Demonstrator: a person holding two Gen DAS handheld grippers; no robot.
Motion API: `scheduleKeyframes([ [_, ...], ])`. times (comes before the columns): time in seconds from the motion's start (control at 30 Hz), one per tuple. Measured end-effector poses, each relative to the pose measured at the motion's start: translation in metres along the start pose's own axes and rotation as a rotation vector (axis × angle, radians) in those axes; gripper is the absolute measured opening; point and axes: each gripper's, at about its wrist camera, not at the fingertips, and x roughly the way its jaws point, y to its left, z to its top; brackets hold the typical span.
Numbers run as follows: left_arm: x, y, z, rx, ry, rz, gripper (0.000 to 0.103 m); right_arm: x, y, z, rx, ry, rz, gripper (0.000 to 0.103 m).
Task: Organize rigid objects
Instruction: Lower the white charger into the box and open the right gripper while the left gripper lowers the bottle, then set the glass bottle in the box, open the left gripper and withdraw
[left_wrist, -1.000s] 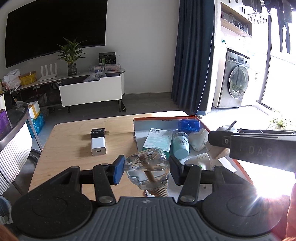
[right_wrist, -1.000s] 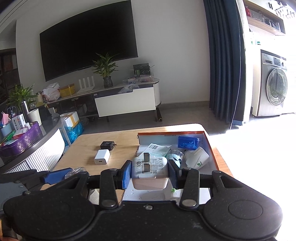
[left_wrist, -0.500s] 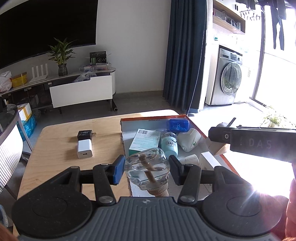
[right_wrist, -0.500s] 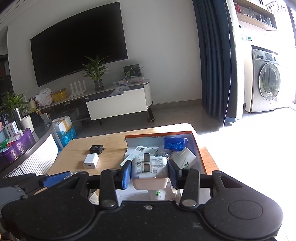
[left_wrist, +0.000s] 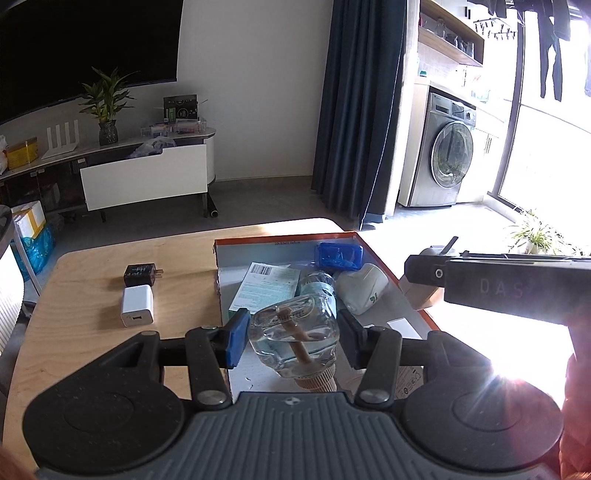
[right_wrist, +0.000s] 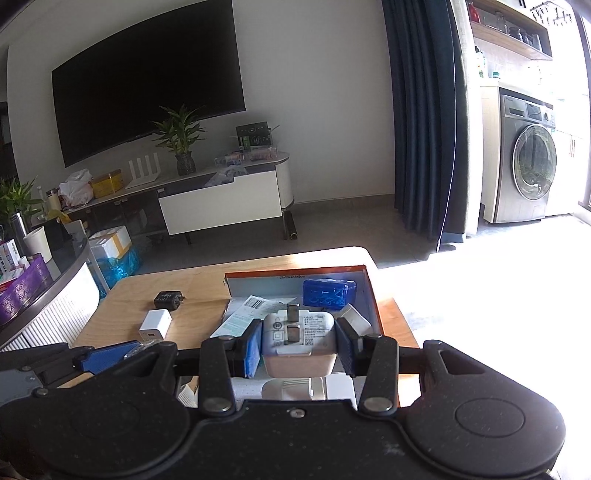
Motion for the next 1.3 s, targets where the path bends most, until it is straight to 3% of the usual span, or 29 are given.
scheduleKeyframes([
  [0.87,0.052,-0.001,0.008,-0.028,0.114,-0.007,0.051,0.071,-0.019,0.005,0.029,0.123,0.01,0.052],
  [1.3,0.065,-0.005,0.003,-0.041,0.156,-0.051,0.052,0.059,-0.039,0.007,0.095,0.064,-0.017,0.056],
])
